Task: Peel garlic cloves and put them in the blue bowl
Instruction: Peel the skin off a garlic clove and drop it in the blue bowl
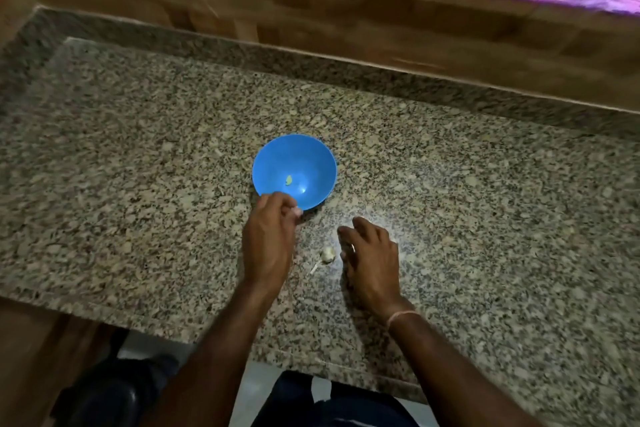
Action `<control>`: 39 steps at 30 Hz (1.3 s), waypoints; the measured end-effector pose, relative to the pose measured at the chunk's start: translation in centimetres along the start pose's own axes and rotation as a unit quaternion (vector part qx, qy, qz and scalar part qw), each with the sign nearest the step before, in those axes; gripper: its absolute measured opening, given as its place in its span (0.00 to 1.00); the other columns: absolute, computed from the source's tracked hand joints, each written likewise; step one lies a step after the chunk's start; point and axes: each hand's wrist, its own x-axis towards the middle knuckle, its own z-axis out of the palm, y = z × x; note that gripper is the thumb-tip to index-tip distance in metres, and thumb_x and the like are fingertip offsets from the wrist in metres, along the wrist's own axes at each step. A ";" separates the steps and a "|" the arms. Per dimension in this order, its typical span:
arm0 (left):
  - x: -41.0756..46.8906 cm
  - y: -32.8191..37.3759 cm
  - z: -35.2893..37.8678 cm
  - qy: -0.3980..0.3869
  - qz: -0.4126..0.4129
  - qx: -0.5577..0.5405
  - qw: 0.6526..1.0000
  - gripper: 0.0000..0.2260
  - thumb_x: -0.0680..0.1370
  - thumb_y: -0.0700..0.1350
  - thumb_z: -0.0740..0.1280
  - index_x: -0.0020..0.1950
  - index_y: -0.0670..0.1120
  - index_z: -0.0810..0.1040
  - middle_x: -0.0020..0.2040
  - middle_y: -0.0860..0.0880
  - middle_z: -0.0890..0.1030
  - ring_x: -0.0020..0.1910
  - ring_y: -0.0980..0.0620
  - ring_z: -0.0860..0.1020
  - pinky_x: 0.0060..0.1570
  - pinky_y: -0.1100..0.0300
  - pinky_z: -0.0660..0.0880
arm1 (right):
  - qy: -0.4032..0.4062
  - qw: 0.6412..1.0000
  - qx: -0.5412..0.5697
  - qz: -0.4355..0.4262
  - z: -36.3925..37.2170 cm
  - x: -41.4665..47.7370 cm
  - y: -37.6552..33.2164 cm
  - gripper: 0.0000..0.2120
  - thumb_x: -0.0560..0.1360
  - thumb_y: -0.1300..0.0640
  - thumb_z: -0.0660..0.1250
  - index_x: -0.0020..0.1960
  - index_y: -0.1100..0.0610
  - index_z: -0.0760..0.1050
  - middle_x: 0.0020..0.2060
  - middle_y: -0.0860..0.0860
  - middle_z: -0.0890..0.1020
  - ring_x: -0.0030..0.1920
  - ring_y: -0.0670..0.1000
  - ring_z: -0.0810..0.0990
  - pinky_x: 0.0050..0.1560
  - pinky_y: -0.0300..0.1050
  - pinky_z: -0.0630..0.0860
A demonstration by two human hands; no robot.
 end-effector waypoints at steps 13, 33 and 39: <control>-4.5 -3.0 3.6 -0.181 0.100 0.020 0.978 0.15 0.80 0.52 0.71 0.66 0.52 0.75 0.56 0.54 0.75 0.53 0.53 0.76 0.43 0.53 0.77 | 0.031 0.996 0.077 0.019 1.0 -1.1 0.8 0.19 0.80 0.56 0.70 0.70 0.49 0.76 0.76 0.50 0.72 0.72 0.55 0.70 0.65 0.56 0.71; -7.2 2.8 4.4 -0.207 -0.288 -0.529 0.771 0.16 0.77 0.42 0.71 0.64 0.43 0.80 0.60 0.43 0.85 0.55 0.50 0.82 0.47 0.60 0.81 | 0.025 0.833 0.548 0.063 -6.7 -5.1 0.2 0.09 0.78 0.60 0.75 0.57 0.55 0.85 0.53 0.50 0.86 0.53 0.55 0.85 0.56 0.57 0.83; -8.3 4.3 4.4 -0.181 -0.217 -0.467 0.838 0.16 0.78 0.41 0.72 0.65 0.41 0.81 0.62 0.44 0.85 0.61 0.46 0.84 0.52 0.57 0.82 | 0.024 0.826 0.562 0.034 -7.5 -6.0 1.0 0.10 0.78 0.62 0.74 0.60 0.56 0.84 0.56 0.51 0.86 0.57 0.54 0.85 0.57 0.56 0.83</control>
